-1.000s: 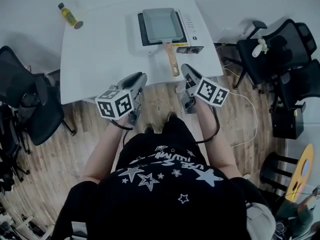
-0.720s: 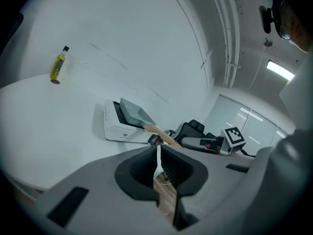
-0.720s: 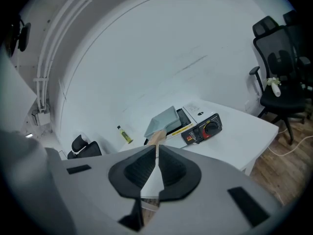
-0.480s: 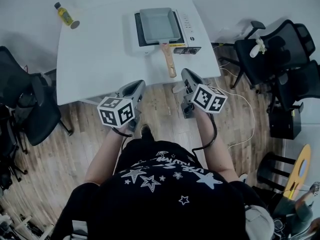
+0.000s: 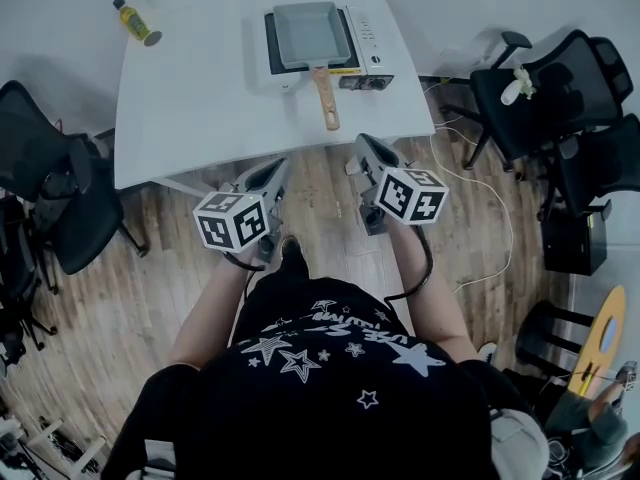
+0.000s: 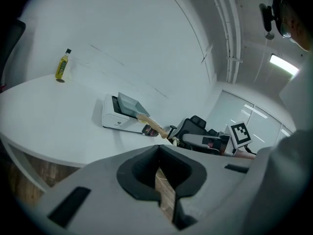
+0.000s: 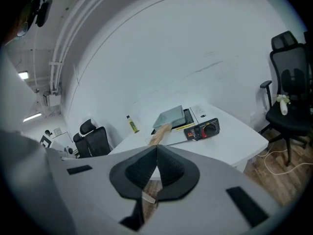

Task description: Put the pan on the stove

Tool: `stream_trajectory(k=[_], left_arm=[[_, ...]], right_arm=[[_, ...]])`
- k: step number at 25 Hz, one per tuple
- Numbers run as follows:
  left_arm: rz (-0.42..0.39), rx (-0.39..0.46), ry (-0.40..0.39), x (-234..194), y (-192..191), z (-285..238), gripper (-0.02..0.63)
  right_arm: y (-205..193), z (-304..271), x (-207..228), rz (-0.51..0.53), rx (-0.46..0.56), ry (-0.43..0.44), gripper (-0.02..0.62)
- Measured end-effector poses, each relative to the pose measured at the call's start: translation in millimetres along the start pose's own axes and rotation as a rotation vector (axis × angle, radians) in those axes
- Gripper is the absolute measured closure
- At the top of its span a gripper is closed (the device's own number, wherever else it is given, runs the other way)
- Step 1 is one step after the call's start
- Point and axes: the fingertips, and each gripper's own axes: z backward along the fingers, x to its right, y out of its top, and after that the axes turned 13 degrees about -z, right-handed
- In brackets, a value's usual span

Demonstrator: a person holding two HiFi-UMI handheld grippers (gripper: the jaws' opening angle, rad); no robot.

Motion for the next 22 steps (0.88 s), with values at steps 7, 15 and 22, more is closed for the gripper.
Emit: stream_trajectory(k=[7,15,22], left_arm=[[-0.005,-0.001,0.011,35.6,-14.6,17.5,0.598],[-0.02,0.013,0.033,71.1,-27.0,40.5,0.598],[-0.014,0.019,0.051,95.9,-37.6,59.4,0.598]], right_arm=[[-14.9,39.3,-1.3,0.017,-0.009,0.009,0.588],[-31.8,76.5,-3.7,0.044,-0.019,0.022,0.588],[-44.0,99.5,-10.9,0.064,-0.034,0.031,0.588]])
